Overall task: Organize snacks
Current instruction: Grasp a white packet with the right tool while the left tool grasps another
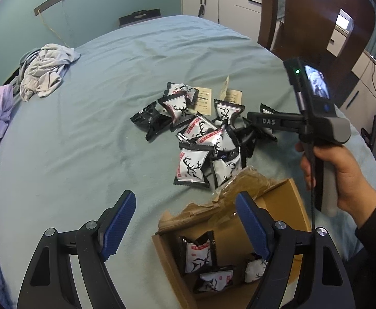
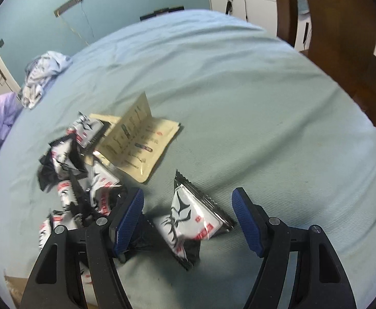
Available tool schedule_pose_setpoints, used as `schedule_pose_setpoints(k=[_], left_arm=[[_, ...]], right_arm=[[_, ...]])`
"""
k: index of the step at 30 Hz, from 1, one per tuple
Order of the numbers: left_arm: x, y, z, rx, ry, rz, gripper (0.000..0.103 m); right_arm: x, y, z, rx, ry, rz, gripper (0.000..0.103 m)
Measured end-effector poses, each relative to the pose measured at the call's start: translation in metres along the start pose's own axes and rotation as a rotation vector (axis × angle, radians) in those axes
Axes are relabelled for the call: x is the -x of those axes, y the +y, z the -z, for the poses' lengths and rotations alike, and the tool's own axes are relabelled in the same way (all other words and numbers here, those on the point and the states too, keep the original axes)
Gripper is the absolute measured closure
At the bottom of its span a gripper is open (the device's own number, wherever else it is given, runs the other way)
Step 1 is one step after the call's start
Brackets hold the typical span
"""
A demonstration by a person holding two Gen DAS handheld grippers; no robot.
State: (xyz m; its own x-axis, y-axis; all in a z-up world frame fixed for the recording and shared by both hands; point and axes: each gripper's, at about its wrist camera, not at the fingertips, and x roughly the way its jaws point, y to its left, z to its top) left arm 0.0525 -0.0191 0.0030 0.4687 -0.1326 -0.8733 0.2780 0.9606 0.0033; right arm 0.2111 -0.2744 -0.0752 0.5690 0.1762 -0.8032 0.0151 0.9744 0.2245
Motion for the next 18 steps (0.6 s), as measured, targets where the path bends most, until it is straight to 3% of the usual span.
schedule_pose_setpoints(k=[1,2,3,11,15,18], left_arm=[[-0.001,0.001,-0.001,0.001,0.000,0.000,0.022],[-0.002,0.002,-0.002,0.001,0.000,-0.001,0.022],[-0.004,0.003,-0.003,0.006,0.002,0.002,0.022],[-0.035,0.028,-0.021,0.134,0.047,0.042,0.022],[-0.061,0.034,-0.031,0.183,0.127,0.181,0.022],[-0.082,0.027,-0.038,0.149,0.162,0.143,0.022]], right_arm=[[-0.005,0.001,-0.001,0.005,0.012,0.006,0.037],[-0.009,0.002,-0.002,0.011,0.019,0.010,0.053],[-0.012,0.003,-0.002,0.022,0.025,0.027,0.062],[0.016,0.002,-0.004,-0.008,-0.075,0.021,0.067],[0.045,0.004,-0.001,-0.036,-0.115,-0.029,0.067],[0.062,0.005,0.008,-0.031,-0.128,-0.050,0.067]])
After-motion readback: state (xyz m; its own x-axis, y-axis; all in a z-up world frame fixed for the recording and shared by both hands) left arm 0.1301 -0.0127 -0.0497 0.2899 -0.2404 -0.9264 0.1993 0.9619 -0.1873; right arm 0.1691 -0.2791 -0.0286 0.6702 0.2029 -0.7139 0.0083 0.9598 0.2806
